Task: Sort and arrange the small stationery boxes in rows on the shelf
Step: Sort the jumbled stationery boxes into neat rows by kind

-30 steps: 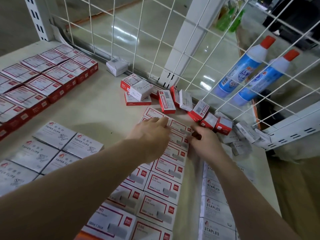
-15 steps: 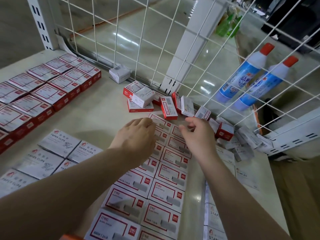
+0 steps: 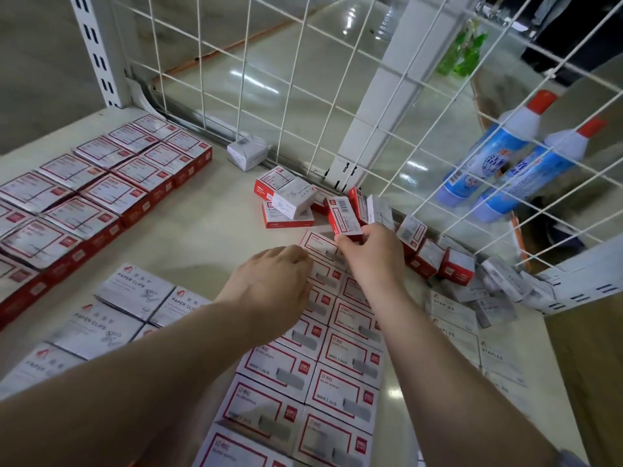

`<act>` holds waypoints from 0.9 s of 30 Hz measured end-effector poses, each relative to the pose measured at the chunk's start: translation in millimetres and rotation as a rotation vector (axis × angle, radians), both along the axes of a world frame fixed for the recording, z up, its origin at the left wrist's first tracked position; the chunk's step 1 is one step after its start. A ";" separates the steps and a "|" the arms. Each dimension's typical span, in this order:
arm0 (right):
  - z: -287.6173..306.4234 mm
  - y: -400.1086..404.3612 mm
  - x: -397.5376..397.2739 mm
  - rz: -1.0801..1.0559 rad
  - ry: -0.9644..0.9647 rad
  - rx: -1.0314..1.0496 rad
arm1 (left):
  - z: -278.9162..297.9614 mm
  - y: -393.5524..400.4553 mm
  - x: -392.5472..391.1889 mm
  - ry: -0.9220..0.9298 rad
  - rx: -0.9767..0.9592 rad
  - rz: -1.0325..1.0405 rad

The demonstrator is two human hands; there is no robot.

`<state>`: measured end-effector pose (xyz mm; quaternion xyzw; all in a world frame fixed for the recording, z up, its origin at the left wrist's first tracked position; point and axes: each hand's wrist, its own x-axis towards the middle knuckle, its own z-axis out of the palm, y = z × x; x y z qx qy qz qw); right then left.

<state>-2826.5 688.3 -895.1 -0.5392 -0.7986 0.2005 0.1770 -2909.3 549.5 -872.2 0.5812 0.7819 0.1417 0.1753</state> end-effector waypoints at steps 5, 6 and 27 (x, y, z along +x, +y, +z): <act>12.5 -7.4 10.5 -0.001 0.072 -0.029 | 5.1 -3.6 3.2 -0.061 0.062 0.045; 16.4 -9.8 14.9 0.006 0.087 -0.032 | 6.9 -4.4 5.0 -0.076 0.072 0.060; 71.9 -80.2 105.9 0.064 0.318 -0.532 | 24.2 -45.4 33.5 -0.324 0.326 0.157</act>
